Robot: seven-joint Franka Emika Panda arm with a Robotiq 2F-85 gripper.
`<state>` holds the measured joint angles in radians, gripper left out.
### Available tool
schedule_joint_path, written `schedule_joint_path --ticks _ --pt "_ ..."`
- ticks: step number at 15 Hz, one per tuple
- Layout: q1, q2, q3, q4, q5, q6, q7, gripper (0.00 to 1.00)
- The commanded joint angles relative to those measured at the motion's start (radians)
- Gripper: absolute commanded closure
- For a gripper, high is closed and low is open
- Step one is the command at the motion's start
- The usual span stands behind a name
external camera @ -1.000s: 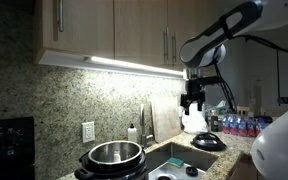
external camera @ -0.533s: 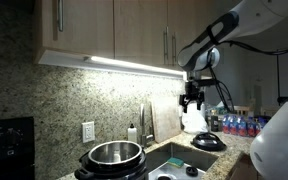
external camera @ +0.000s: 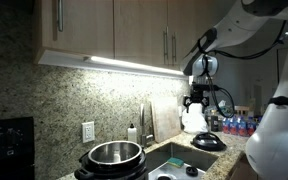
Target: Pick up the lid and close the rice cooker
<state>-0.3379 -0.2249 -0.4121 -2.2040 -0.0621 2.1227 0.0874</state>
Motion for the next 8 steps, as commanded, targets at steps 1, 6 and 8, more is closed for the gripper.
schedule_joint_path --ticks 1,6,8 --pt "-0.029 0.096 -0.008 0.088 0.111 0.013 0.094 0.0" --pt "-0.04 0.104 -0.003 0.083 0.157 0.02 0.143 0.0" --pt "-0.041 0.108 -0.003 0.083 0.163 0.023 0.162 0.0"
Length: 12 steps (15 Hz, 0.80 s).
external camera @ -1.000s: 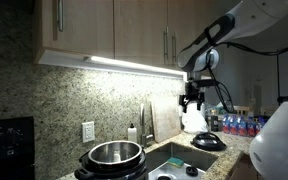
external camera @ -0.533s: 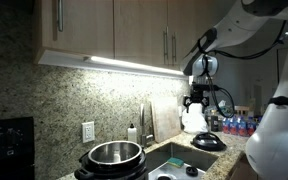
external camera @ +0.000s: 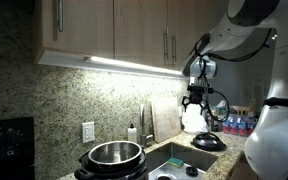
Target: Pick up the lid and close the rice cooker
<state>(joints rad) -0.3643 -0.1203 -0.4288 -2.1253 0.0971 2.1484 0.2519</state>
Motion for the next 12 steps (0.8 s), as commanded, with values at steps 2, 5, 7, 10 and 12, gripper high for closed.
schedule_joint_path --ticks 2,5,7,10,12 --pt "-0.012 -0.012 0.026 -0.023 -0.015 0.069 0.041 0.0" --pt "-0.013 0.054 0.041 -0.055 -0.033 0.283 0.111 0.0" --pt "-0.02 0.126 0.039 -0.059 -0.048 0.383 0.169 0.0" --pt "-0.02 0.235 0.017 -0.038 -0.011 0.444 0.206 0.0" --pt "-0.03 0.282 0.003 -0.015 0.051 0.462 0.218 0.0"
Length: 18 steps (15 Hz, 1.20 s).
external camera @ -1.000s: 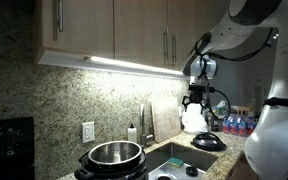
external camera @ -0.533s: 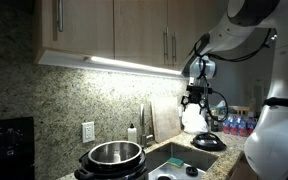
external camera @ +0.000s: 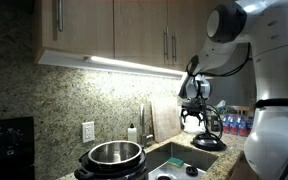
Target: Pick up the lid and close the rice cooker
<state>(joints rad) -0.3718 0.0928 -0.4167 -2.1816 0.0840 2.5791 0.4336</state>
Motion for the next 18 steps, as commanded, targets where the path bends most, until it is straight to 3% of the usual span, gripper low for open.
schedule_joint_path --ticks 1,5,6,14,18 --pt "-0.032 0.088 -0.013 0.054 0.109 0.033 0.039 0.0" --pt "-0.101 0.154 -0.03 0.133 0.291 -0.028 0.026 0.0" --pt "-0.07 0.128 -0.033 0.09 0.225 0.007 0.019 0.0" --pt "-0.069 0.139 -0.033 0.101 0.23 0.005 0.016 0.0" --pt "-0.079 0.142 0.026 0.038 0.403 0.244 -0.013 0.0"
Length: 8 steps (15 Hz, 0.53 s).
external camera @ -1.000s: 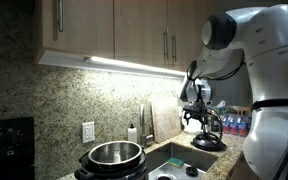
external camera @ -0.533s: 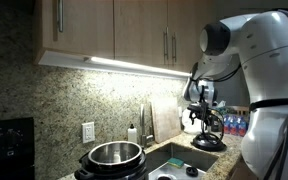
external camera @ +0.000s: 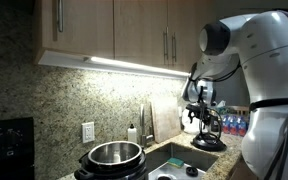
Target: Pick up the lid and close the rice cooker
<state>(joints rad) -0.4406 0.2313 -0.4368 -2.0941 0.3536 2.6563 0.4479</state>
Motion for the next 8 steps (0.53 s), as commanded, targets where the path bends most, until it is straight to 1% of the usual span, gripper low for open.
schedule_joint_path --ticks 1,3,4,5,6,8 --pt "-0.017 0.018 0.07 -0.051 0.197 0.231 -0.04 0.0" --pt "-0.041 0.059 0.132 -0.035 0.335 0.361 -0.079 0.0" --pt "-0.067 0.083 0.176 -0.014 0.411 0.415 -0.109 0.0" --pt "-0.089 0.112 0.212 0.012 0.46 0.459 -0.122 0.0" --pt "-0.116 0.142 0.243 0.045 0.494 0.479 -0.132 0.0" --pt "-0.159 0.205 0.276 0.108 0.519 0.525 -0.119 0.0"
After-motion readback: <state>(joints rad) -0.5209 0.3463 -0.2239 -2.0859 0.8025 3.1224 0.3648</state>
